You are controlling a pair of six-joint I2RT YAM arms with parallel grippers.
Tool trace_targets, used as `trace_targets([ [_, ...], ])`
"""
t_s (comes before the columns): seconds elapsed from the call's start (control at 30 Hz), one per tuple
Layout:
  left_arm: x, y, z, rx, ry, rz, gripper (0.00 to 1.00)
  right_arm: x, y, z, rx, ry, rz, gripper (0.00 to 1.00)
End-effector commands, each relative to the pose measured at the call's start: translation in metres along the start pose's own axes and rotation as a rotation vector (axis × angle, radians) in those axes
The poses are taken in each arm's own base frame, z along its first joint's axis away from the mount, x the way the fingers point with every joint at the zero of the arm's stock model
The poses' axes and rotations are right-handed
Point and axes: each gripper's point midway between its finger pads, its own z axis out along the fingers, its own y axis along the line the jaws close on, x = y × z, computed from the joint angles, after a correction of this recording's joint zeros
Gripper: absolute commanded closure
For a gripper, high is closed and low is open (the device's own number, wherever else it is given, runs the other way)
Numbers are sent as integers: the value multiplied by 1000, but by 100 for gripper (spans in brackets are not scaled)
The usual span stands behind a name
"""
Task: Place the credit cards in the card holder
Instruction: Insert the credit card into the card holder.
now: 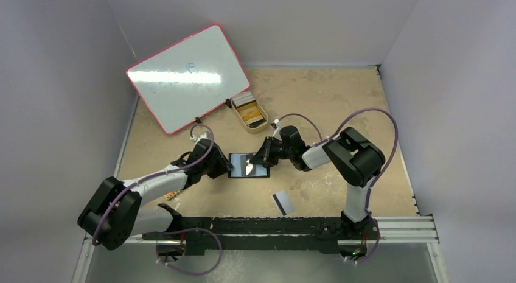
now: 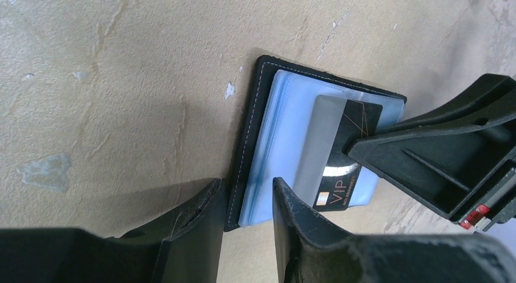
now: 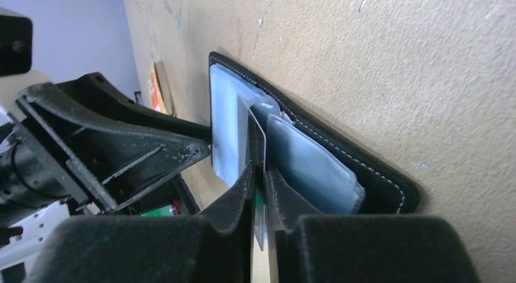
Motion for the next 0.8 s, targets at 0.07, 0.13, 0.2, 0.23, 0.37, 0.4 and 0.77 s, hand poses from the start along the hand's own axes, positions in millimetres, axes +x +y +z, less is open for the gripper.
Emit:
trace_targets([
  [0.07,29,26,-2,-62,94,-1,66,-8,-14,2,198,-18,-62,76],
  [0.13,30,26,-2,-66,98,1,66,-14,-16,-6,247,-45,-89,73],
  [0.2,30,25,-2,-60,99,-5,66,-17,-18,-12,287,-63,-118,68],
  [0.23,32,24,-3,-50,104,-13,66,-18,-20,-13,297,-62,-127,66],
  [0.37,32,15,-5,-11,109,-28,66,-16,-24,-13,312,-56,-136,59],
  [0.4,30,14,-6,-10,105,-28,66,-16,-23,-13,313,-57,-138,59],
  [0.77,32,12,-5,2,113,-36,66,1,3,-2,174,-37,-59,57],
])
